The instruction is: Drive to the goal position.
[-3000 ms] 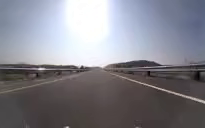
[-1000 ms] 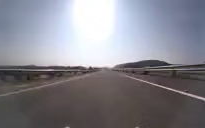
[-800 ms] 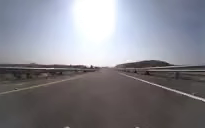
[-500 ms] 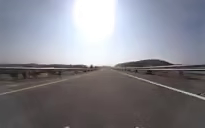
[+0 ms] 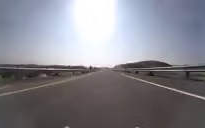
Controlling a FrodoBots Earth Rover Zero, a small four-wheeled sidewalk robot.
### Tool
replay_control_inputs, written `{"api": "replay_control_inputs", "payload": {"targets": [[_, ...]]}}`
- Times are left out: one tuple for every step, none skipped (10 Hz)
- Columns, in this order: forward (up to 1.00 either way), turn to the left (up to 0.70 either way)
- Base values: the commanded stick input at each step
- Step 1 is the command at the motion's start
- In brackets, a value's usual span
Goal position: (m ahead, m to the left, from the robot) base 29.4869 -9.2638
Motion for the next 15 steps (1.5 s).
{"api": "replay_control_inputs", "payload": {"targets": [[1.0,0.0],[1.0,0.0],[1.0,0.0],[1.0,0.0],[1.0,0.0],[1.0,0.0],[1.0,0.0],[1.0,0.0],[1.0,0.0],[1.0,0.0],[1.0,0.0],[1.0,0.0],[1.0,0.0],[1.0,0.0],[1.0,-0.01]]}}
